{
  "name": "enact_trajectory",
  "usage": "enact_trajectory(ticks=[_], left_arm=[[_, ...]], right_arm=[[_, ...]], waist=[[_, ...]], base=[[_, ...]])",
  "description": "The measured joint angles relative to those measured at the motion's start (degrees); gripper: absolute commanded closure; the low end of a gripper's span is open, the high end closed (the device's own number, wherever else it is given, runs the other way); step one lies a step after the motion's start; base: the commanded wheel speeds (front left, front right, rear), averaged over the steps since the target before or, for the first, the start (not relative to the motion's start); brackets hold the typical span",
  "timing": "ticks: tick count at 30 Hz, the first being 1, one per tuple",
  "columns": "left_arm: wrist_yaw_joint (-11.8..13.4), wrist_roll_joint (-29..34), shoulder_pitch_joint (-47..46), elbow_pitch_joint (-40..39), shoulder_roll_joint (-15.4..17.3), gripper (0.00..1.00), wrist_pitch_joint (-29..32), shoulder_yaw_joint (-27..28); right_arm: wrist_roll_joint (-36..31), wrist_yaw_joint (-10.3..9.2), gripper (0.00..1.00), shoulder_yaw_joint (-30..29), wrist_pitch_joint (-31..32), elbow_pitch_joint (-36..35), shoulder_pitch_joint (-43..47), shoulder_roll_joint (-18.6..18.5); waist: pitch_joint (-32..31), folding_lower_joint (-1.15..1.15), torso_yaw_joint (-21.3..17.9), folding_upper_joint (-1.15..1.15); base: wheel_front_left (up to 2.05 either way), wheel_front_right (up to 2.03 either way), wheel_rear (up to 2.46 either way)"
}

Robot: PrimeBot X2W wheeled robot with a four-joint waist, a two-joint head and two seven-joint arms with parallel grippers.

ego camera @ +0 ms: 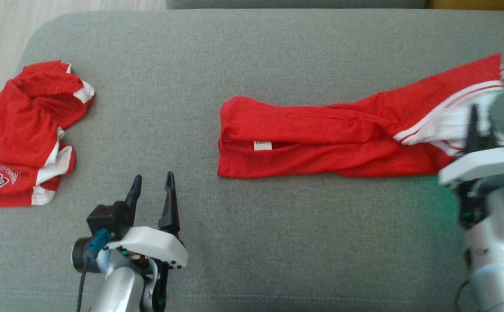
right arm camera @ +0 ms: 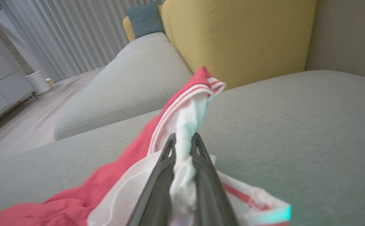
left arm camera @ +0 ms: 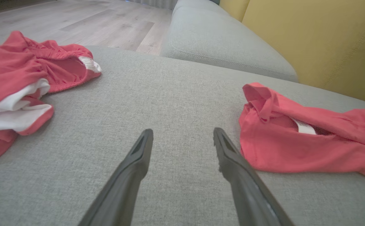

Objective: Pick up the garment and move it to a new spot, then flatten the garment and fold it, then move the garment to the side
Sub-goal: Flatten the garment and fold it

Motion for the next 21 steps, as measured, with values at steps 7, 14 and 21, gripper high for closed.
enact_trajectory(ticks=[7,14,21], left_arm=[[-0.02,-0.25,0.23,0.27,0.01,0.0,0.0,-1.76],[-0.44,-0.66,0.77,0.51,0.05,0.0,0.0,-3.56],[-0.63,-1.57,0.73,0.58,0.24,0.0,0.0,-7.45]], right_arm=[[4.19,0.0,1.0,11.41,0.18,-7.06,3.51,4.27],[9.67,0.0,1.0,22.53,4.01,-12.76,4.64,5.0],[13.62,0.0,1.0,30.56,6.08,-14.02,4.76,6.34]], waist=[[-1.19,0.0,0.29,0.0],[-1.97,0.0,2.66,0.0],[-2.15,0.0,7.26,0.0]], base=[[0.0,0.0,0.0],[0.0,0.0,0.0],[0.0,0.0,0.0]])
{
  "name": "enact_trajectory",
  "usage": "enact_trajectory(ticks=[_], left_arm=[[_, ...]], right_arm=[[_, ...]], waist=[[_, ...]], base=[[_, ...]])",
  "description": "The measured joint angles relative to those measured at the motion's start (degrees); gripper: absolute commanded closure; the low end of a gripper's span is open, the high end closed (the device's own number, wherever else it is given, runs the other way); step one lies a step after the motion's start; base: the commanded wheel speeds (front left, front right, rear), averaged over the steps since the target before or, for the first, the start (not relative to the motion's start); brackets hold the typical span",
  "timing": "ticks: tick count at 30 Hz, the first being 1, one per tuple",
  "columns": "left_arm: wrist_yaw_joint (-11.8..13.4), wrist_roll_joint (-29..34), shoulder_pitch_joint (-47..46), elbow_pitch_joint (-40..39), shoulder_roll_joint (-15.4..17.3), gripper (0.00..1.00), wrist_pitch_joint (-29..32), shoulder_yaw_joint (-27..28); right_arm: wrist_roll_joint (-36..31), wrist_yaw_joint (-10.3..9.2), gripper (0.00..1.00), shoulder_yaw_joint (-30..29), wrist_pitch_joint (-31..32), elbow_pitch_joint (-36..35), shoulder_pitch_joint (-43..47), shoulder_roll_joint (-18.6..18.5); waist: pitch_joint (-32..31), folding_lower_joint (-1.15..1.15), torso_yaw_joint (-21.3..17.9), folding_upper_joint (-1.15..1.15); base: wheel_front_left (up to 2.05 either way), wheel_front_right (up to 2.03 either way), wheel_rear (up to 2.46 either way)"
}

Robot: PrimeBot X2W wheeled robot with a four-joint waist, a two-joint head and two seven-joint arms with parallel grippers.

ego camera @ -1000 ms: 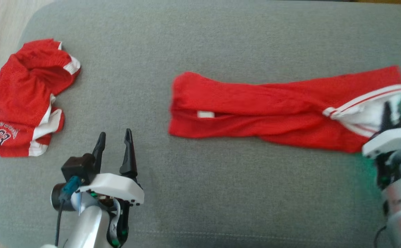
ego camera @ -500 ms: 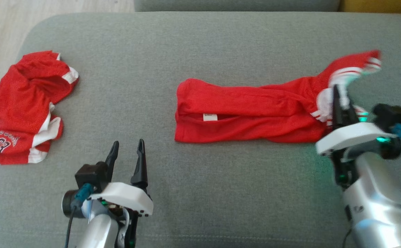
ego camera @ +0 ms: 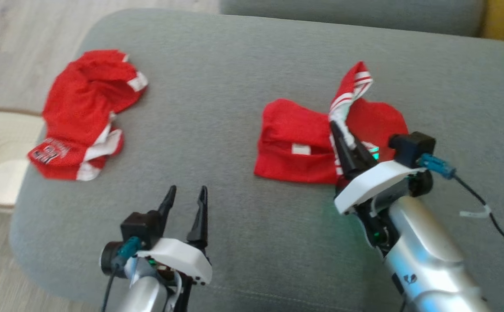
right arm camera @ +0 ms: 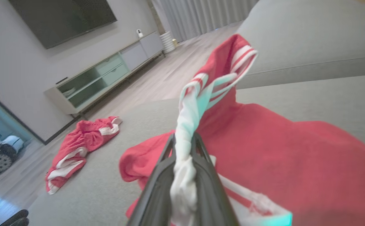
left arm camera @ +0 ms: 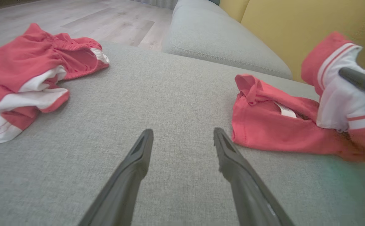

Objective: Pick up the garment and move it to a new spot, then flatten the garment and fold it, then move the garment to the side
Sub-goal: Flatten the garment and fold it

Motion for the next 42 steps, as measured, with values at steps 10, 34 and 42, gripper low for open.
enact_trajectory(ticks=[10,34,42], left_arm=[[0.22,-0.92,-0.18,0.13,0.15,0.0,0.0,-3.76],[2.48,-0.81,-1.87,-0.13,0.25,0.0,0.0,-2.74],[2.81,1.51,-2.42,-0.44,0.24,0.0,0.0,0.87]], right_arm=[[6.14,0.0,1.0,7.51,-1.42,4.26,-3.3,0.18],[-5.92,0.0,0.0,-12.83,-6.08,8.0,-9.44,0.22],[-16.35,0.0,0.0,-26.2,-6.09,1.7,1.32,0.34]], waist=[[0.47,0.0,6.11,0.0],[1.65,0.0,1.47,0.0],[1.68,0.0,-3.48,0.0]], base=[[0.0,0.0,0.0],[0.0,0.0,0.0],[0.0,0.0,0.0]])
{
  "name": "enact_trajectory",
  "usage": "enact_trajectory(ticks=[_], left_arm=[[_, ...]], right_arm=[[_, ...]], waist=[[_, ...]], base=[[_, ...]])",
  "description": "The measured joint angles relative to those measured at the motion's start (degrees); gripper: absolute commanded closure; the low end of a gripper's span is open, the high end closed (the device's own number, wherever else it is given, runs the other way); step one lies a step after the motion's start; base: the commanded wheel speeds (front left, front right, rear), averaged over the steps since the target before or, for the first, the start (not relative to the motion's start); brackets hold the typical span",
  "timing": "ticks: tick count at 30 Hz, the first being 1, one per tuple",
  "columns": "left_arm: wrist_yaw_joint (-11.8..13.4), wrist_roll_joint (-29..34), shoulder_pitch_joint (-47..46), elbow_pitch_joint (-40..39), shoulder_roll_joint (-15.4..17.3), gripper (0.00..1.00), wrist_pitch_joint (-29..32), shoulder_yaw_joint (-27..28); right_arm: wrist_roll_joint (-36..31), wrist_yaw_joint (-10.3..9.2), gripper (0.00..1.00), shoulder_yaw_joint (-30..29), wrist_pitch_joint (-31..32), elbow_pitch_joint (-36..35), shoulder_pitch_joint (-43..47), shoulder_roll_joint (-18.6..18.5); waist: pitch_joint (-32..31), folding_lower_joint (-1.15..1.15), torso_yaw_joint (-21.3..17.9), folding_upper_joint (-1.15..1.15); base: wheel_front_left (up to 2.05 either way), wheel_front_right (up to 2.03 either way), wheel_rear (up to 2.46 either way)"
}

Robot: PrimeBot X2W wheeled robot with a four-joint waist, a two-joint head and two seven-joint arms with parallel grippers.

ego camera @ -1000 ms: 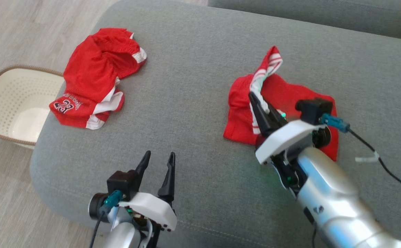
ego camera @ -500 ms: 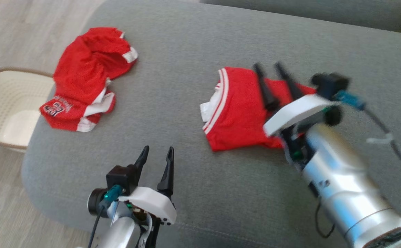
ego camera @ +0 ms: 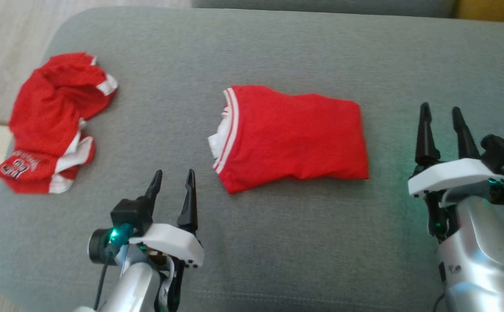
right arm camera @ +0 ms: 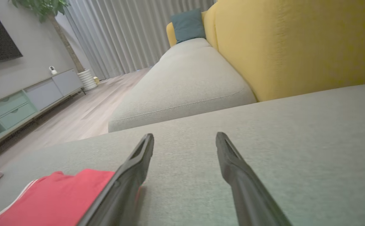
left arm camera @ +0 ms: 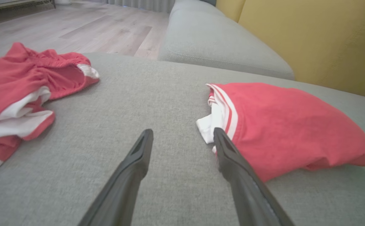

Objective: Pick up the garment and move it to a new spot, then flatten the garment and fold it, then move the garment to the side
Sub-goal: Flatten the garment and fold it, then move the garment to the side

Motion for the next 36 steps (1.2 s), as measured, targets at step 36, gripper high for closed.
enact_trajectory(ticks=[36], left_arm=[[0.38,5.39,8.44,2.21,-0.03,0.0,0.0,8.65]], right_arm=[[-5.28,0.0,0.0,2.96,0.01,-4.95,15.89,1.08]], waist=[[-8.76,0.0,-7.25,0.0]], base=[[0.0,0.0,0.0]])
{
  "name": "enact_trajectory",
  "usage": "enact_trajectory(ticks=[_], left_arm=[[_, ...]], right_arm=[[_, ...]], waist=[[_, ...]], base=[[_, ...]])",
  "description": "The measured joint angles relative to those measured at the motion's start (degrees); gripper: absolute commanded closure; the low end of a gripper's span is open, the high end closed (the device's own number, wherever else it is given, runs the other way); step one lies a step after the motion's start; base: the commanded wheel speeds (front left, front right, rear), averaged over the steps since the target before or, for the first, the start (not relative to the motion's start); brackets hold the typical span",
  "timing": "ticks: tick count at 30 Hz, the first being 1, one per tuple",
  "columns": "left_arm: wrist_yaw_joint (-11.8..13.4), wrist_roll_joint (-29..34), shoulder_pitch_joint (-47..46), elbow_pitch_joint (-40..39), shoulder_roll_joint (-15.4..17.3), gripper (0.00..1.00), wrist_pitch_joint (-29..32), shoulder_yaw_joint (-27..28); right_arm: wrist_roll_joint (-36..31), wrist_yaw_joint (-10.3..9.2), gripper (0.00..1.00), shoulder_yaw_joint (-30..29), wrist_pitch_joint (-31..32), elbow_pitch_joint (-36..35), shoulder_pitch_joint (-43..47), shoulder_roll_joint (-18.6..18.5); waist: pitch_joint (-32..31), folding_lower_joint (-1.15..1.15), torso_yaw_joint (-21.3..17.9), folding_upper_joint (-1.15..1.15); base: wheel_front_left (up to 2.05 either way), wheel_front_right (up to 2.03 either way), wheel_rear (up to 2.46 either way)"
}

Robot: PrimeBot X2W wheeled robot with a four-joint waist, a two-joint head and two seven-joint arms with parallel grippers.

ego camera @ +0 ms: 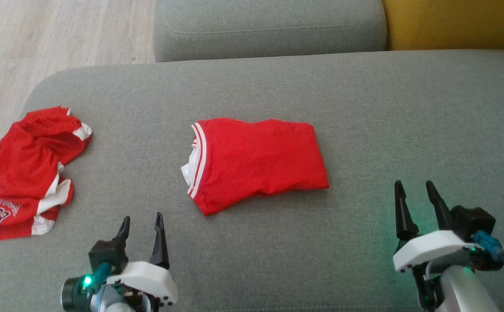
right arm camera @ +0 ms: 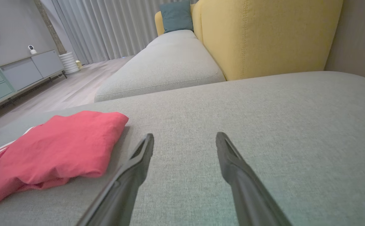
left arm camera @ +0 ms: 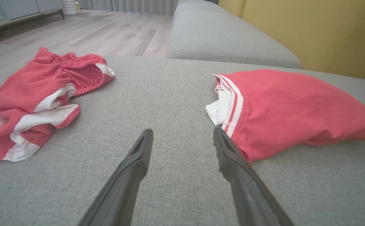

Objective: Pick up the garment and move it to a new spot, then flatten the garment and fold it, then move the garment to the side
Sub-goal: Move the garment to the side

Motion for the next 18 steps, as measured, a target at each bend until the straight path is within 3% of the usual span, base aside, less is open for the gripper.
enact_trajectory(ticks=[13,18], left_arm=[[-0.89,0.32,-0.18,-0.46,0.03,0.0,0.0,-1.22],[-1.24,0.32,-0.99,-0.97,0.04,0.0,0.0,-2.99]], right_arm=[[1.53,0.0,0.0,2.33,0.0,1.22,-0.32,0.01],[2.12,0.0,0.0,4.27,0.0,3.01,-4.21,0.04]], waist=[[1.77,0.0,1.72,-0.01],[3.74,0.0,3.84,-0.01]], base=[[0.0,0.0,0.0],[0.0,0.0,0.0]])
